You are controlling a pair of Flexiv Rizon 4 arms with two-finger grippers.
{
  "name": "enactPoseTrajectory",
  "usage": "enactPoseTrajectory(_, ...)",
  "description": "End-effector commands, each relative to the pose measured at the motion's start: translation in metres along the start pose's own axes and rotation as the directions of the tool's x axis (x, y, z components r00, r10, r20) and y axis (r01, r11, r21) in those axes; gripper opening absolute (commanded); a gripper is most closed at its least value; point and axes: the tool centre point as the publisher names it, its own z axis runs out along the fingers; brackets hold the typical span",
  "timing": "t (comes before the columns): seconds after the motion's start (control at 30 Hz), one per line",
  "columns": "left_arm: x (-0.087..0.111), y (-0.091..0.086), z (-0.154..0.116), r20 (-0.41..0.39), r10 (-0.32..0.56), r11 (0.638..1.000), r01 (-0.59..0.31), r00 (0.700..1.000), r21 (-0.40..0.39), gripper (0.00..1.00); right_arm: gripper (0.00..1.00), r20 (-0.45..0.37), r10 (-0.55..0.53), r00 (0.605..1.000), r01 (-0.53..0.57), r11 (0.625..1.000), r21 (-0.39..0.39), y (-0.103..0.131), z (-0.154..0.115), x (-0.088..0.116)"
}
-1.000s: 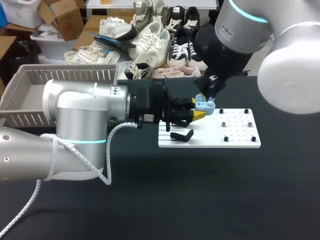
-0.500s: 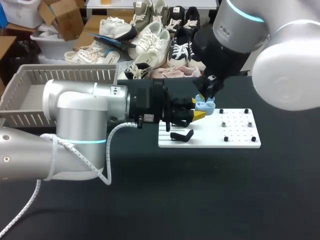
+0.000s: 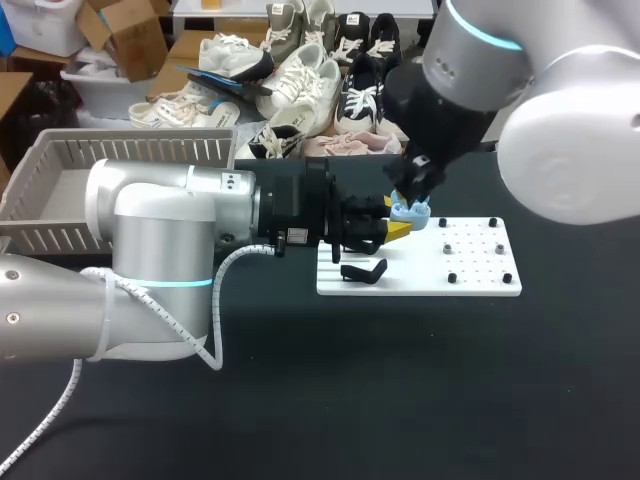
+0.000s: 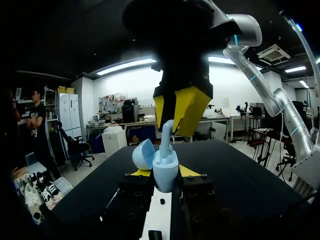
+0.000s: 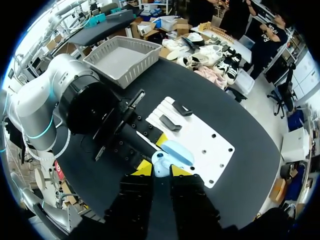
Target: Pick up each earbud case from the left stands, insert the matching earbuds, close the lid, and place the case in the box.
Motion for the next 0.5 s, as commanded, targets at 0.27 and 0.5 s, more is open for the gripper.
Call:
enactPoseTrajectory(0.27, 0.0006, -0.0015, 0.0006, 0.002, 0.001, 1.000, -0.001, 1.000, -0.007, 0.00, 0.00, -0.009, 0.000, 1.000, 0.000, 1.000, -0.002, 0.0020, 0.0059, -0.0029)
enactPoseTrajectory(0.5, 0.0006, -0.0015, 0.0006, 0.002, 0.001, 1.000, -0.001, 1.000, -0.007, 0.00, 0.00, -0.013, 0.001, 1.000, -0.001, 1.000, -0.002, 0.0011, 0.0079, -0.0037)
